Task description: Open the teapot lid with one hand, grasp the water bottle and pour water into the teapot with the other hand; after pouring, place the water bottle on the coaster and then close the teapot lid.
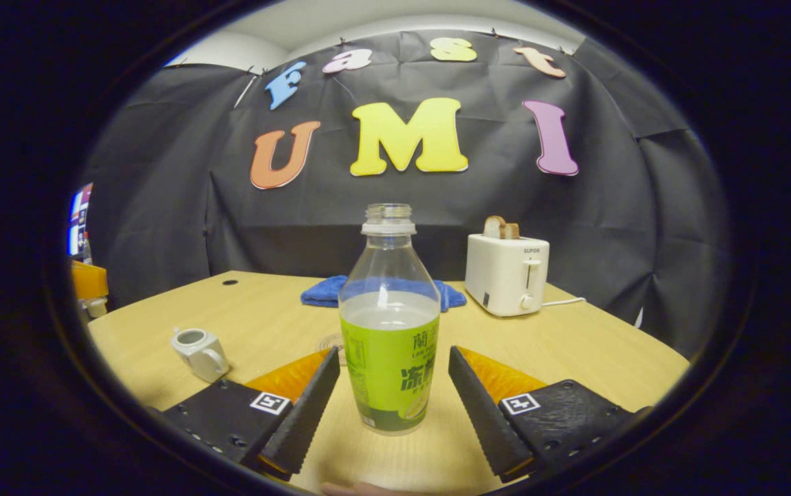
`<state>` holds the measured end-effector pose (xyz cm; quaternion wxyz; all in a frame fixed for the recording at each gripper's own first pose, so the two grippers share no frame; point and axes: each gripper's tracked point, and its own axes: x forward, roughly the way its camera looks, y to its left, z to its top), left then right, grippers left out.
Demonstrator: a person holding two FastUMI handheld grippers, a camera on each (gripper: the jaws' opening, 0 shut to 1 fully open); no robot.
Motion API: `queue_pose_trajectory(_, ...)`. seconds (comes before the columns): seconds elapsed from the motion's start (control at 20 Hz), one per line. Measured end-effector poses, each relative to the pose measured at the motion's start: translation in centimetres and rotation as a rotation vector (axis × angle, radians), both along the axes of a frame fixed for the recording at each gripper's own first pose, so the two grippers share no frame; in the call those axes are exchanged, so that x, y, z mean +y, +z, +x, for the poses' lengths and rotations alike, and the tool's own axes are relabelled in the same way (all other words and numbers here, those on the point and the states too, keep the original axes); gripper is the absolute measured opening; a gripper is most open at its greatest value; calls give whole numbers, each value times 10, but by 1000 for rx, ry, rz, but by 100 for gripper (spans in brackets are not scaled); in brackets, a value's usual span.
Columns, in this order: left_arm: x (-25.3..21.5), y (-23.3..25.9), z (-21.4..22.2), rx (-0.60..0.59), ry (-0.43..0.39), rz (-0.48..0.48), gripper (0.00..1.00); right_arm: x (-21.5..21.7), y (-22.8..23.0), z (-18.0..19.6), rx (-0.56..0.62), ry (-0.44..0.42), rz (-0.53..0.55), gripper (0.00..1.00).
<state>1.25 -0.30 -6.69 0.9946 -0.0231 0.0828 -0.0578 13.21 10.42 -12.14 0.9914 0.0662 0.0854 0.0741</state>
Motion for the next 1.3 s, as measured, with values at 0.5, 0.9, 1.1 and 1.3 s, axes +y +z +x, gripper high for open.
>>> queue_pose_trajectory(0.5, 34, 24, -25, -35, 2, -5, 4, 20, 26, -7, 20, -13, -82, 70)
queue_pose_trajectory(0.9, 61, 32, -36, -38, 10, -74, 4, 40, 47, -12, -71, -49, -482, 70)
queue_pose_trajectory(1.1, 74, 38, -39, -54, 21, -102, 4, 43, 34, -6, -61, -73, -694, 71)
queue_pose_trajectory(1.3, 79, 32, -37, -49, 14, -67, 4, 56, 36, -4, -108, -87, -847, 71)
